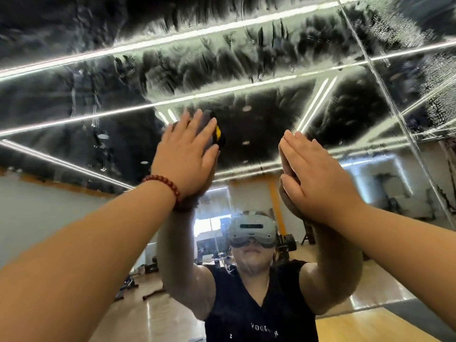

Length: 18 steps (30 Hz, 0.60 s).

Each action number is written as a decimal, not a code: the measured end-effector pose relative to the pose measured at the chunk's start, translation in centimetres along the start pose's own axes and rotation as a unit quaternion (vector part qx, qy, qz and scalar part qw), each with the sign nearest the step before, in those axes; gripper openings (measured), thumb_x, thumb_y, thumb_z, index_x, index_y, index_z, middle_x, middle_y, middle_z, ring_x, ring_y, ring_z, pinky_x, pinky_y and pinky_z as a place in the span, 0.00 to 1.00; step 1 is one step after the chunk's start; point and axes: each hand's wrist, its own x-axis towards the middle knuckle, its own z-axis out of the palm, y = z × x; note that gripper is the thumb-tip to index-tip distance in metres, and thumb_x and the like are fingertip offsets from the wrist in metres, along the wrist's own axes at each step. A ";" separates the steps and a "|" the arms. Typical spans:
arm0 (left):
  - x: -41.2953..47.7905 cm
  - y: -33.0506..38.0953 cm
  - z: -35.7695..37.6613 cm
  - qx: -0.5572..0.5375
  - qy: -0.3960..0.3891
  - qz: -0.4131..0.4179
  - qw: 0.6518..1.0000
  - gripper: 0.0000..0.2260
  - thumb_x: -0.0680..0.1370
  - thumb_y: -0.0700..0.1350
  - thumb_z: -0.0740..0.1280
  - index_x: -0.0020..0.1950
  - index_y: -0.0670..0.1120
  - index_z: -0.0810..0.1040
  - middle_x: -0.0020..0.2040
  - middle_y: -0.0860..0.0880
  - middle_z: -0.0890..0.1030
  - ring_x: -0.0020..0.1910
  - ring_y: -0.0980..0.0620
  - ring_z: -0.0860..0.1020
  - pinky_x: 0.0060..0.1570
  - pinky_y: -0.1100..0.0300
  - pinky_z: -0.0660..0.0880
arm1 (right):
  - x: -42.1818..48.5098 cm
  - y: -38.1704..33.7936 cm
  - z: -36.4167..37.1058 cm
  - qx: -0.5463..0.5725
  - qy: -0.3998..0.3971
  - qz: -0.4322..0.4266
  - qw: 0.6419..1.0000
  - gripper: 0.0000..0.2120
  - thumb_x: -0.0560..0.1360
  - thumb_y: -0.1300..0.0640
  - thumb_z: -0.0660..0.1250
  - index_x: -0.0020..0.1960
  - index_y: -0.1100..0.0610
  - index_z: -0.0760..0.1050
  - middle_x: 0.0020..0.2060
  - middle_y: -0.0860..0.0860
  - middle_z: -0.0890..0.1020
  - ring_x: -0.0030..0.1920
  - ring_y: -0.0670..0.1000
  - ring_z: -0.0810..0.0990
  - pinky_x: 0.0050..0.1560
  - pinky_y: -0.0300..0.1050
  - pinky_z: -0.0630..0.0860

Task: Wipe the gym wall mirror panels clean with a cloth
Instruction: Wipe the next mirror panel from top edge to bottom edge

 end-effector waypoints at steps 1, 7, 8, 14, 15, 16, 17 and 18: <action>-1.0 1.1 0.3 0.003 0.008 0.030 1.000 0.30 0.79 0.59 0.44 0.80 0.51 0.57 0.81 0.47 0.55 0.79 0.43 0.52 0.75 0.49 0.45 | 0.0 0.0 0.0 0.002 0.004 -0.001 1.000 0.32 0.76 0.50 0.52 0.77 0.62 0.61 0.77 0.57 0.63 0.78 0.56 0.58 0.76 0.47 0.47; -9.8 4.0 2.3 0.007 -0.036 0.231 0.972 0.25 0.81 0.58 0.53 0.78 0.52 0.61 0.77 0.45 0.64 0.77 0.42 0.61 0.73 0.44 0.54 | -0.5 0.2 -0.3 0.008 -0.006 -0.138 0.990 0.32 0.75 0.47 0.58 0.74 0.63 0.67 0.74 0.58 0.68 0.75 0.56 0.63 0.76 0.46 0.51; -9.2 3.4 2.3 0.013 -0.030 0.226 0.974 0.25 0.81 0.57 0.53 0.77 0.52 0.61 0.77 0.44 0.65 0.76 0.42 0.62 0.72 0.45 0.54 | -0.6 0.1 -0.4 0.008 -0.011 -0.153 0.988 0.32 0.75 0.46 0.59 0.74 0.63 0.68 0.74 0.58 0.68 0.75 0.56 0.64 0.76 0.47 0.53; -2.2 -1.2 0.1 -0.014 -0.032 -0.057 0.998 0.25 0.84 0.57 0.47 0.81 0.54 0.52 0.82 0.48 0.49 0.80 0.46 0.46 0.77 0.47 0.43 | -0.7 -0.1 -0.5 0.010 -0.030 -0.143 0.989 0.33 0.75 0.44 0.59 0.75 0.61 0.67 0.75 0.56 0.67 0.75 0.55 0.64 0.76 0.45 0.52; -2.3 -0.9 0.2 -0.013 -0.027 -0.062 0.998 0.25 0.83 0.58 0.45 0.81 0.55 0.51 0.82 0.48 0.48 0.80 0.47 0.46 0.77 0.47 0.42 | -0.7 0.0 -0.5 0.009 -0.028 -0.143 0.989 0.33 0.75 0.44 0.59 0.75 0.61 0.66 0.75 0.56 0.67 0.75 0.55 0.63 0.76 0.45 0.52; -2.7 -0.2 0.4 -0.013 -0.020 -0.051 0.998 0.26 0.82 0.59 0.44 0.81 0.54 0.51 0.81 0.48 0.49 0.80 0.46 0.46 0.77 0.46 0.43 | -0.7 0.0 -0.5 0.008 -0.026 -0.143 0.989 0.33 0.75 0.44 0.59 0.75 0.61 0.66 0.75 0.56 0.67 0.75 0.55 0.63 0.76 0.45 0.51; -3.5 0.8 0.7 -0.010 -0.009 -0.026 1.000 0.28 0.81 0.59 0.44 0.80 0.54 0.53 0.81 0.47 0.52 0.80 0.45 0.48 0.76 0.45 0.45 | -0.7 0.0 -0.5 0.008 -0.026 -0.143 0.989 0.33 0.75 0.44 0.59 0.75 0.61 0.66 0.75 0.56 0.67 0.75 0.55 0.63 0.76 0.45 0.51; -4.6 1.9 1.1 -0.006 0.000 0.013 1.000 0.28 0.80 0.59 0.45 0.80 0.53 0.56 0.80 0.45 0.56 0.79 0.44 0.52 0.76 0.44 0.47 | -0.7 -0.1 -0.5 0.010 -0.027 -0.142 0.989 0.33 0.75 0.45 0.59 0.75 0.61 0.66 0.75 0.56 0.67 0.75 0.55 0.63 0.76 0.45 0.51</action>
